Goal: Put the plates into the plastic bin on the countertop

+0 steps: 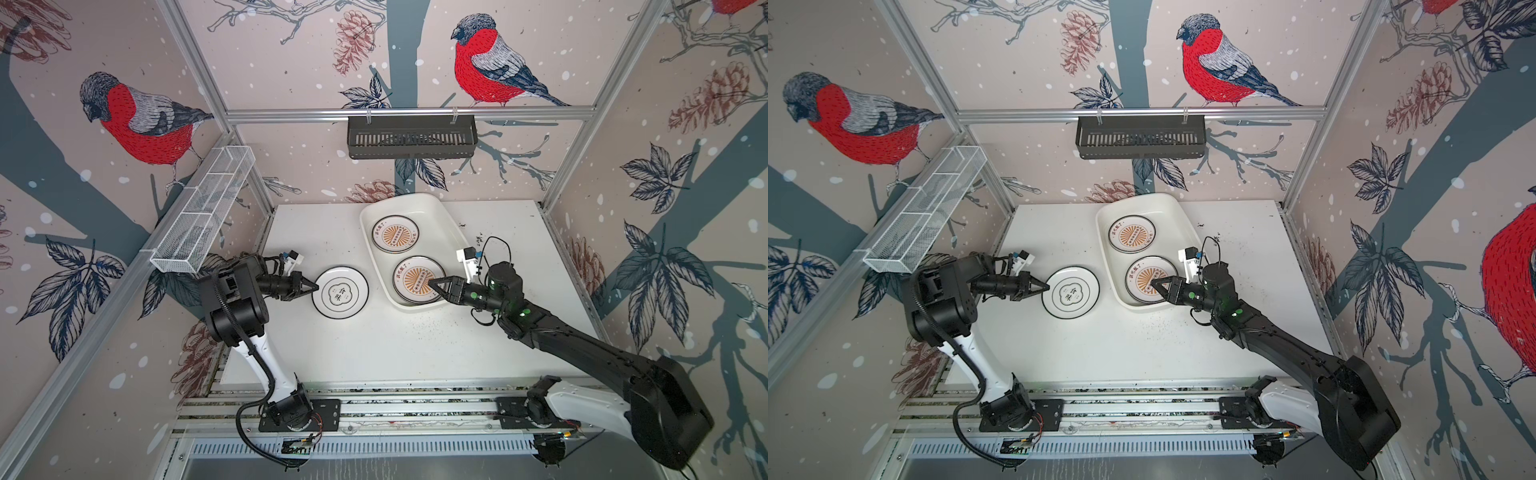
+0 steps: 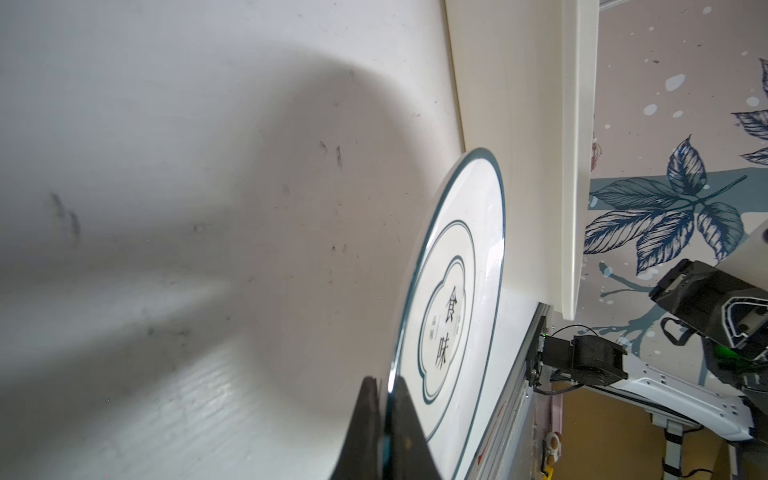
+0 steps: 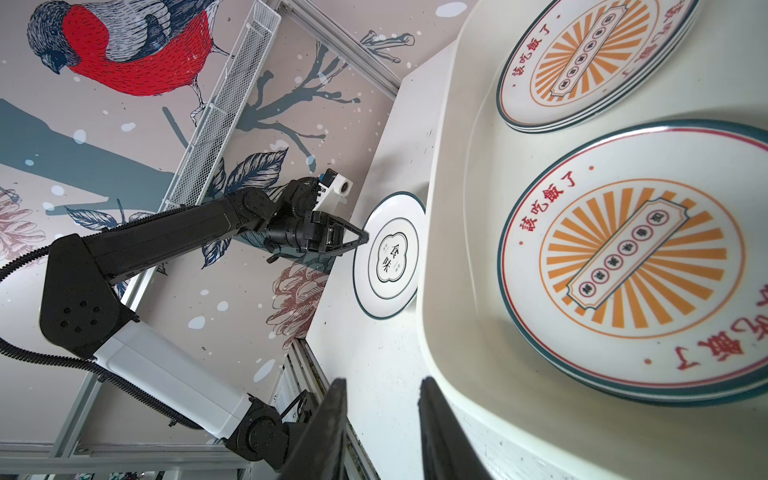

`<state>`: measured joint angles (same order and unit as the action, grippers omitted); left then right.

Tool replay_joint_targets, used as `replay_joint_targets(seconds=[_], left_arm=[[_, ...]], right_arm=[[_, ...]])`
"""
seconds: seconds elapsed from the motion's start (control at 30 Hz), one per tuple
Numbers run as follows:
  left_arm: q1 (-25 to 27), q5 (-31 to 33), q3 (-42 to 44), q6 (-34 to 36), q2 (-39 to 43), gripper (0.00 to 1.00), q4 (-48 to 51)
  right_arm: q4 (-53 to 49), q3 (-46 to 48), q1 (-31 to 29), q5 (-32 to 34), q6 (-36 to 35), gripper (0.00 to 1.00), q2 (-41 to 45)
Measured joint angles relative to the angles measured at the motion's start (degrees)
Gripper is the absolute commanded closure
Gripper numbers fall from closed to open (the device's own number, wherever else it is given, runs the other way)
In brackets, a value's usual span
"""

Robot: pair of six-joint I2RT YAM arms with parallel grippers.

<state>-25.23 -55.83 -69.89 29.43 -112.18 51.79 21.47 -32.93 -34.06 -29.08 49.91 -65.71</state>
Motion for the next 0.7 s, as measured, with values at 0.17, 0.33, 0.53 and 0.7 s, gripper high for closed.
replay_joint_targets(seconds=[0.17,0.33,0.53,0.7], left_arm=[[-0.6,-2.3,-0.9,1.4,0.0,1.0,2.7],[-0.8,-4.2,-1.4,3.7,0.0,1.0,5.7],[-0.8,-5.8,-1.4,5.7,0.9,1.0,8.9],[-0.8,-7.5,-1.0,7.5,2.8,1.0,10.6]], right_arm=[[0.0,-0.1,0.0,0.0,0.0,0.68,-0.7],[-0.1,-1.8,-0.4,0.0,-0.5,0.66,-2.3],[-2.4,-6.3,-2.1,0.7,-2.2,0.61,-5.3],[-5.4,-10.1,-3.9,1.6,-4.2,0.6,-9.1]])
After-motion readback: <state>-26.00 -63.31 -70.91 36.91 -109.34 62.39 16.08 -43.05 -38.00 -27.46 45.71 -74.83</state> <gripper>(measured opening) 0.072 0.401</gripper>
